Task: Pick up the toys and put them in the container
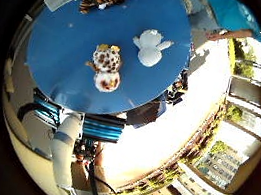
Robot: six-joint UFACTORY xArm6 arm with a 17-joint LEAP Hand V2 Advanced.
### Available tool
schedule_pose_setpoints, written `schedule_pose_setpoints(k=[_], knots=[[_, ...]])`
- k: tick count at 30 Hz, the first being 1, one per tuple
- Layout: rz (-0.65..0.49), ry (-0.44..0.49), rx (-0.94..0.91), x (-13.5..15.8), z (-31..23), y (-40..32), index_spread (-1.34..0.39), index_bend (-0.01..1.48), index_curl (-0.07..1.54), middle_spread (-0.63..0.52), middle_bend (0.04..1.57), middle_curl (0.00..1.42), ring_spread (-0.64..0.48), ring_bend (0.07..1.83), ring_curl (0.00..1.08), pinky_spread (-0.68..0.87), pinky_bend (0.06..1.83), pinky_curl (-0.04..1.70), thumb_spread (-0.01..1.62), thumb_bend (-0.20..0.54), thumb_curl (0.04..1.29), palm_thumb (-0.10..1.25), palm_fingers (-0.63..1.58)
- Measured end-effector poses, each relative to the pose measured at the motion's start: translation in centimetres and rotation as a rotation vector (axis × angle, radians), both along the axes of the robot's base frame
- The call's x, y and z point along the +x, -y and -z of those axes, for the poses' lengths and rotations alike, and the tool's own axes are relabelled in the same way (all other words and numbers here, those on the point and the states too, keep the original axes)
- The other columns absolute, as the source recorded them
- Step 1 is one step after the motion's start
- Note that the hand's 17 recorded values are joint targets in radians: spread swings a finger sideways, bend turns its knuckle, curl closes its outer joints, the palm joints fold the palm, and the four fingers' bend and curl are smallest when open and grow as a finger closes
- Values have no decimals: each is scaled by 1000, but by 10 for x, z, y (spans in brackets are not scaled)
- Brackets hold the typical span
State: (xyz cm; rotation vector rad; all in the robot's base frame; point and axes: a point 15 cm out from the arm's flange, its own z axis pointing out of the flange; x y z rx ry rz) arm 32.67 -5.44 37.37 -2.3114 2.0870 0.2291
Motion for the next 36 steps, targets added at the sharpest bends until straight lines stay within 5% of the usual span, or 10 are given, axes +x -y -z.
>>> schedule_pose_setpoints(k=[9, 16, 26, 36], knots=[[151, -12, -2, 66, 28, 57, -151, 150, 314, 15, 182, 314, 279, 306, 317, 453, 529, 110, 1238, -41, 346, 566, 374], [270, -72, -20, 119, 106, 100, -60, 136, 284, 16, 194, 326, 280, 350, 325, 450, 560, 114, 1193, -36, 346, 504, 349], [384, -118, -103, 143, 190, 148, 16, 143, 243, 41, 196, 352, 281, 410, 336, 447, 635, 121, 1166, -31, 339, 461, 310], [358, -226, -135, 129, 241, 149, 25, 150, 223, 31, 254, 384, 293, 552, 355, 446, 679, 98, 1147, -19, 340, 477, 504]])
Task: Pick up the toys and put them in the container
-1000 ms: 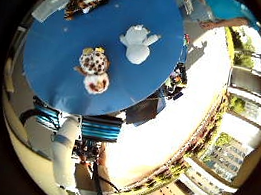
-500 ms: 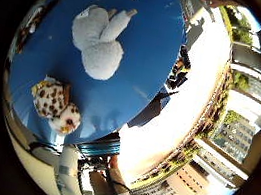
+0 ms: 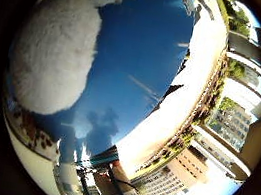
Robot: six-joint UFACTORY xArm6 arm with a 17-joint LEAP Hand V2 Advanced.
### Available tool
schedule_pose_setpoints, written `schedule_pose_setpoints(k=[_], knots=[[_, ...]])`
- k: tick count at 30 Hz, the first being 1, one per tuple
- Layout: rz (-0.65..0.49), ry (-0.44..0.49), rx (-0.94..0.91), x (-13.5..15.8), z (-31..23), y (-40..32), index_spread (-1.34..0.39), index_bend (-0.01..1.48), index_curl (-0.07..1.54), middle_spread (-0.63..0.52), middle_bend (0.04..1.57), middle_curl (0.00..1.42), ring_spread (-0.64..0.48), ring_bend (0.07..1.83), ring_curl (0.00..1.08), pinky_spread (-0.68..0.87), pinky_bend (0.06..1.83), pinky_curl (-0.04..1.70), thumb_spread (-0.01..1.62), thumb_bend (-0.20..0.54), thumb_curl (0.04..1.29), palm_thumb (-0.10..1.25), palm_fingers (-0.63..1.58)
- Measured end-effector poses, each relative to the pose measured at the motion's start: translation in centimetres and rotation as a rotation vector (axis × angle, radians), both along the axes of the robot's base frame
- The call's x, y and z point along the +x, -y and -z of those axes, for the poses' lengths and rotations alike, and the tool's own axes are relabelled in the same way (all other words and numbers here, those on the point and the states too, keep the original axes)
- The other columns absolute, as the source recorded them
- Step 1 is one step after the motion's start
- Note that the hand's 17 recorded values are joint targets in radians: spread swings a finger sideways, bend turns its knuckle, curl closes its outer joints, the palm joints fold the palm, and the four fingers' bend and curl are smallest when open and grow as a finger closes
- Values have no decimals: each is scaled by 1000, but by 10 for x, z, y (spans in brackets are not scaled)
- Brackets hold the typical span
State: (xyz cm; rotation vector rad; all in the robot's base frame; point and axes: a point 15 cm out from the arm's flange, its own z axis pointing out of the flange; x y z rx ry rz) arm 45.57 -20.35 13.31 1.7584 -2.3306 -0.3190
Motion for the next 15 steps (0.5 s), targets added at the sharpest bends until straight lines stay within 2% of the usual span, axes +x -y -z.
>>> schedule_pose_setpoints(k=[3, 5, 6, 8, 11, 15], knots=[[-28, -30, -32, -2, 8, -2, -16, 131, 207, -9, 316, 411, 259, 664, 389, 443, 760, 104, 1140, -3, 354, 546, 687], [-35, -46, -49, -4, 11, 0, -118, 128, 183, -64, 459, 474, 208, 819, 438, 421, 878, 127, 1129, 7, 374, 638, 982], [-40, -52, -56, -5, 13, 1, -138, 124, 172, -75, 471, 479, 200, 840, 442, 420, 897, 128, 1128, 5, 379, 650, 1000], [-45, -53, -66, -5, 10, 4, -206, 126, 143, -103, 591, 554, 152, 991, 515, 401, 965, 157, 1117, 9, 405, 718, 1061], [-45, -31, -73, -4, -2, 7, -310, 141, 73, -155, 770, 674, 73, 1178, 622, 376, 1081, 193, 1099, 24, 452, 827, 1015], [-35, 3, -79, -18, -26, 8, -421, 238, 24, -194, 888, 773, 7, 1229, 679, 325, 1290, 257, 1091, 33, 500, 913, 1090]])
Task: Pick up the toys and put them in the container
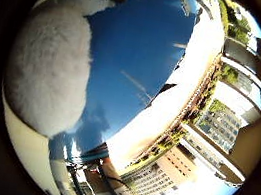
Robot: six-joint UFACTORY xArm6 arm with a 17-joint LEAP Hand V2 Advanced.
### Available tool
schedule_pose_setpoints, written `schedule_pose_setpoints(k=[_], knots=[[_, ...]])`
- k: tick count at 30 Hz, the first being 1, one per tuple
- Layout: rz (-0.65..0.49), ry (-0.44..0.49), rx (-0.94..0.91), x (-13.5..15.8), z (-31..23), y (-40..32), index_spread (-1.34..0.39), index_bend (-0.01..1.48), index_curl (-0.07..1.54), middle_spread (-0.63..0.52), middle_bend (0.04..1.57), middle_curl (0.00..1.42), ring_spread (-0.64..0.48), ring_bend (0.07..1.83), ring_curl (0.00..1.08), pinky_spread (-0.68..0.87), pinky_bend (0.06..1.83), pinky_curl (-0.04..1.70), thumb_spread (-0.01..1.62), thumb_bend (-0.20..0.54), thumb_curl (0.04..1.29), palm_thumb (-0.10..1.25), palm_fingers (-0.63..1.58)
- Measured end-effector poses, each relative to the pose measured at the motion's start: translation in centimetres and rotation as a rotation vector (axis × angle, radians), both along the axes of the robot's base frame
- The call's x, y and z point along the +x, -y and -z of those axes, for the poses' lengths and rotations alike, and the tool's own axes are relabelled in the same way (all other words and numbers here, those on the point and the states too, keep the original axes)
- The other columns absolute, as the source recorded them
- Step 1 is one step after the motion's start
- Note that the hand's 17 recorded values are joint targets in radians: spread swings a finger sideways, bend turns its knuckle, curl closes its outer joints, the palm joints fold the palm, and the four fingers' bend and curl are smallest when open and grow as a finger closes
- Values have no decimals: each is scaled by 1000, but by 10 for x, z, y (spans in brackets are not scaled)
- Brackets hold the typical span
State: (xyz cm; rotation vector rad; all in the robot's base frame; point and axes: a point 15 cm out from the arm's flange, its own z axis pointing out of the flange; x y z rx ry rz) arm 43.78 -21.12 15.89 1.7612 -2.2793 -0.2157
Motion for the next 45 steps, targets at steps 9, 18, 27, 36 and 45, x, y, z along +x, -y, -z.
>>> schedule_pose_setpoints(k=[9, 18, 27, 36, 45], knots=[[-68, 12, 29, -56, -81, -21, -699, 511, -17, -242, 1047, 967, -98, 1300, 791, 195, 1562, 404, 1146, 10, 600, 980, 990], [-196, 16, 182, -102, -173, -99, -881, 743, -14, -259, 1119, 1075, -138, 1370, 859, 126, 1656, 507, 1181, -12, 665, 971, 878], [-325, 165, 245, -84, -266, -172, -970, 898, -15, -261, 1175, 1124, -151, 1422, 892, 97, 1687, 589, 1196, -13, 706, 950, 815], [-432, 266, 337, -59, -315, -270, -1007, 999, -16, -258, 1218, 1142, -154, 1467, 910, 85, 1694, 662, 1204, -9, 734, 955, 764], [-517, 381, 436, -9, -316, -381, -1019, 1075, -15, -250, 1260, 1139, -154, 1492, 912, 88, 1693, 725, 1193, -7, 762, 995, 749]])
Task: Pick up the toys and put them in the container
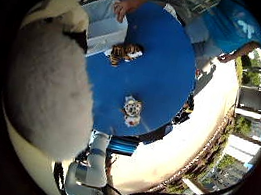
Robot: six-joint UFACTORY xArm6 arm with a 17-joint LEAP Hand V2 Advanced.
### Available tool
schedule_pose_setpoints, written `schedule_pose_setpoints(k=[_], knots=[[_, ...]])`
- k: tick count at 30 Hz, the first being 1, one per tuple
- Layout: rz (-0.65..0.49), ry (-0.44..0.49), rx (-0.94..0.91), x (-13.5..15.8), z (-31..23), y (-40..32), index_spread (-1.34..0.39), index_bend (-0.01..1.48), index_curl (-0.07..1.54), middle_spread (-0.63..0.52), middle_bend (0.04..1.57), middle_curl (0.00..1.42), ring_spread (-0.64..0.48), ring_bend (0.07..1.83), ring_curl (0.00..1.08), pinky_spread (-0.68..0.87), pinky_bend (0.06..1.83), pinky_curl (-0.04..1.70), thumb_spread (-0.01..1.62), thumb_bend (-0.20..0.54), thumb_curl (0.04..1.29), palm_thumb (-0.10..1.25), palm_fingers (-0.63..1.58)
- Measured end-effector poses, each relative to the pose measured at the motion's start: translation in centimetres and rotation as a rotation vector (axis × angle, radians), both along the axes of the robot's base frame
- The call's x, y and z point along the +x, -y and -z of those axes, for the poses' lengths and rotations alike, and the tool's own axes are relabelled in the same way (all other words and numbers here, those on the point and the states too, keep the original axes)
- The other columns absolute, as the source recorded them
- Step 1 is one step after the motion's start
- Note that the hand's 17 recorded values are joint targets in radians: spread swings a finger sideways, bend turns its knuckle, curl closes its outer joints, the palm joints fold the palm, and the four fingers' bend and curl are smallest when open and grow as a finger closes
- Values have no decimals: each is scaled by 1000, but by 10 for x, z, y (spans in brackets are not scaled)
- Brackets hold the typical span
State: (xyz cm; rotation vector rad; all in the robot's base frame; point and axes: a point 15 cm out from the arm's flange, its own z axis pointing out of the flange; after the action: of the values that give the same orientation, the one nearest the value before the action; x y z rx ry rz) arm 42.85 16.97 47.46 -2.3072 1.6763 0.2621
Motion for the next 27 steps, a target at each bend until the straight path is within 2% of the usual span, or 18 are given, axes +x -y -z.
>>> schedule_pose_setpoints(k=[4, 12, 18, 20, 24, 26, 27], knots=[[-28, 65, 32, 42, 28, -58, -1016, 1108, -14, -246, 1272, 1131, -152, 1496, 908, 91, 1687, 747, 1180, -12, 772, 999, 756], [-45, 170, 75, 104, 91, -142, -977, 1189, -12, -236, 1289, 1110, -148, 1488, 895, 99, 1660, 778, 1126, -17, 797, 978, 786], [-53, 172, 69, 120, 136, -171, -932, 1236, -16, -229, 1296, 1095, -146, 1490, 887, 103, 1649, 804, 1088, -24, 815, 939, 789], [-46, 156, 62, 124, 149, -169, -926, 1245, -16, -225, 1300, 1093, -144, 1492, 886, 104, 1647, 810, 1085, -49, 805, 872, 787], [-37, 141, 54, 128, 161, -164, -840, 1323, 11, -210, 1286, 1059, -135, 1441, 868, 113, 1596, 807, 1094, -43, 778, 800, 817], [-39, 135, 49, 127, 159, -159, -730, 1305, 18, -174, 1178, 987, -59, 1393, 793, 158, 1501, 770, 1096, -45, 750, 750, 861], [-44, 130, 45, 125, 159, -158, -685, 1277, 16, -162, 1121, 956, -33, 1354, 776, 177, 1476, 757, 1095, -49, 740, 733, 798]])
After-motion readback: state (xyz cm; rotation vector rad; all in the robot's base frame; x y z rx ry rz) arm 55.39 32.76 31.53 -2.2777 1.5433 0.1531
